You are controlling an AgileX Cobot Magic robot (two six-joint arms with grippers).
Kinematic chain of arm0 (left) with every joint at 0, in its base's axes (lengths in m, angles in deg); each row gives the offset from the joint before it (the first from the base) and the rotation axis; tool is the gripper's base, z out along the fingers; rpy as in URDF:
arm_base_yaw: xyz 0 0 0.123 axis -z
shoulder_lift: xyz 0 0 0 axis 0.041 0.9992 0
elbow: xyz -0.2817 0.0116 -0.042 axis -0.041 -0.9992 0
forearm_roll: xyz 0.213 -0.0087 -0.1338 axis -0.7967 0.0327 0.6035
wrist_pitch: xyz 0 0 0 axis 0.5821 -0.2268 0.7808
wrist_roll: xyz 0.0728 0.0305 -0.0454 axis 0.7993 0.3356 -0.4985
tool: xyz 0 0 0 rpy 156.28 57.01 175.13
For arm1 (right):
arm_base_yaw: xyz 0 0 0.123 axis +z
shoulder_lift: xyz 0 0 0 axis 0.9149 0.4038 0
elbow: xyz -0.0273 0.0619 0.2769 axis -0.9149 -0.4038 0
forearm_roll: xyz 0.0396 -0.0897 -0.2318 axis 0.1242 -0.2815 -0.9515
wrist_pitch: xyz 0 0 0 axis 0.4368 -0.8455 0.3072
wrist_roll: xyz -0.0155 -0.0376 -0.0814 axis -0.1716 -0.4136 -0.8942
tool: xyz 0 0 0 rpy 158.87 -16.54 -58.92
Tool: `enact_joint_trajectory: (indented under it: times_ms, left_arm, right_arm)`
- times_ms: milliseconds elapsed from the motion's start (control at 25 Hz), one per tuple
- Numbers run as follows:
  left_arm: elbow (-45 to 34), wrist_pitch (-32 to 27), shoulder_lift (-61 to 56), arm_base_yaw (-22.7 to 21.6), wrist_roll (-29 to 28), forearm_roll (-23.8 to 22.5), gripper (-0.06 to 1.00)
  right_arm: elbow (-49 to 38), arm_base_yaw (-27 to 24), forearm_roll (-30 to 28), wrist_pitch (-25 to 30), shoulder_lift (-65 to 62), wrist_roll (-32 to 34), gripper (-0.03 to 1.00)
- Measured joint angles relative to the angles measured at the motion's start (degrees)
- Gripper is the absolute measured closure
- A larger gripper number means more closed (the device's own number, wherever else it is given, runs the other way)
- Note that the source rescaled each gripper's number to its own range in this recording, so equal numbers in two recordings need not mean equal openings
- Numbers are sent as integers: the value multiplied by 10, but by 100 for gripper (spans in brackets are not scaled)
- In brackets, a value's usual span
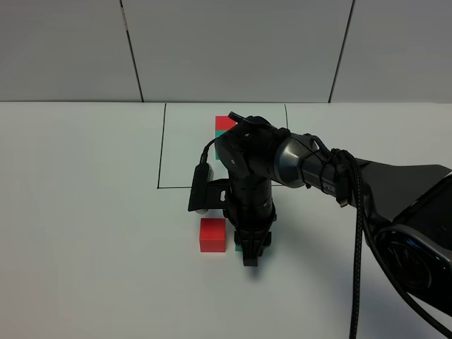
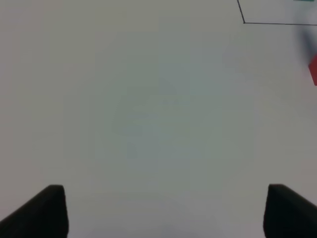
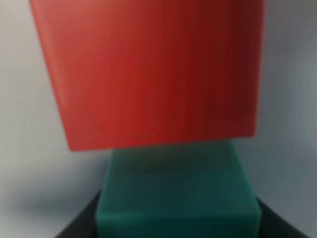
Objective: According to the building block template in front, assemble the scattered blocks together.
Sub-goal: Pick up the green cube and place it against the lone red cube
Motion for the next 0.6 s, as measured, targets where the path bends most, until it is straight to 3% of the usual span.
enact_joint_trajectory:
  times_ms: [600]
  left_arm:
    - [0,0,0,0,0,0,15]
  right_arm:
    - [1,6,14,-3,0,0,96]
